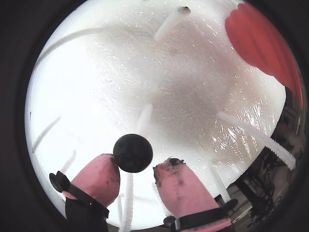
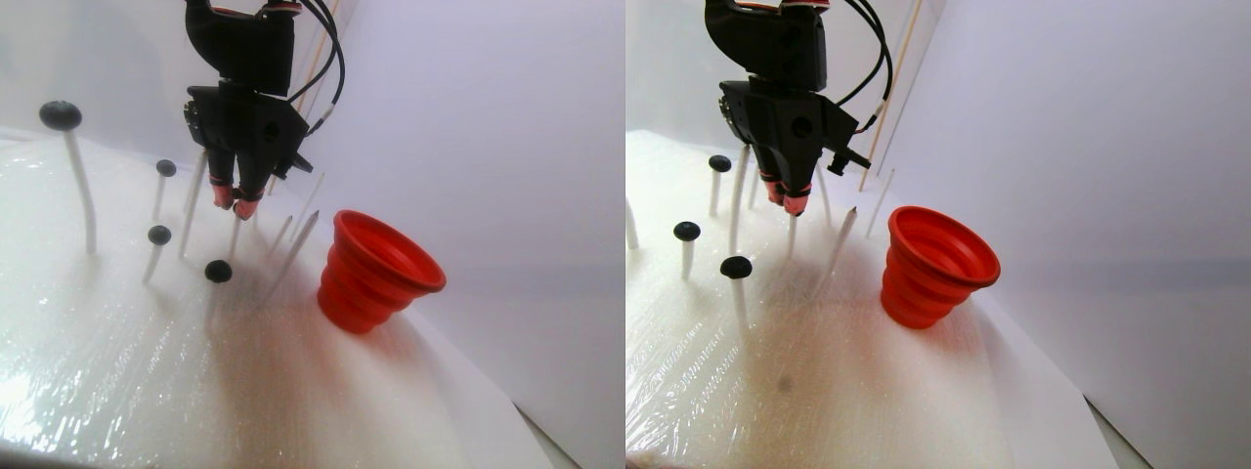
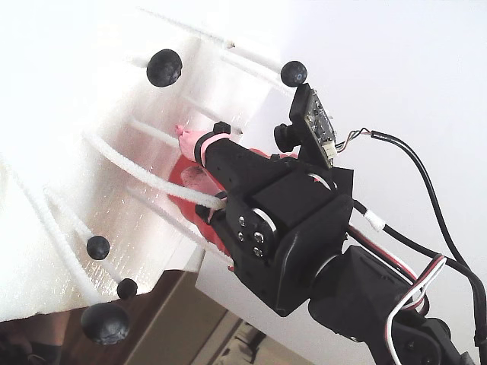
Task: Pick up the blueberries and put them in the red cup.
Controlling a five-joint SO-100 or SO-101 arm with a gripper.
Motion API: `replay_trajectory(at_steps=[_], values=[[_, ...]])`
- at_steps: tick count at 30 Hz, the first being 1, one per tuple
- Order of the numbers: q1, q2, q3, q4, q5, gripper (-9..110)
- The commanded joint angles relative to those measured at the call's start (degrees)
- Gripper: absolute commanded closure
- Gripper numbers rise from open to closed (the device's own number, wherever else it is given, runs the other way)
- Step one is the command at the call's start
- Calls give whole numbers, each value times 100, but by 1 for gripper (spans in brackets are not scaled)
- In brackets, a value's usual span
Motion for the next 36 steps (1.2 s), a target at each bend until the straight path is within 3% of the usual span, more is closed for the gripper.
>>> replay_trajectory(at_steps=[1,36], values=[[79,105,-264,-70,-53,88],[422,18,-334,-281,-598,89]])
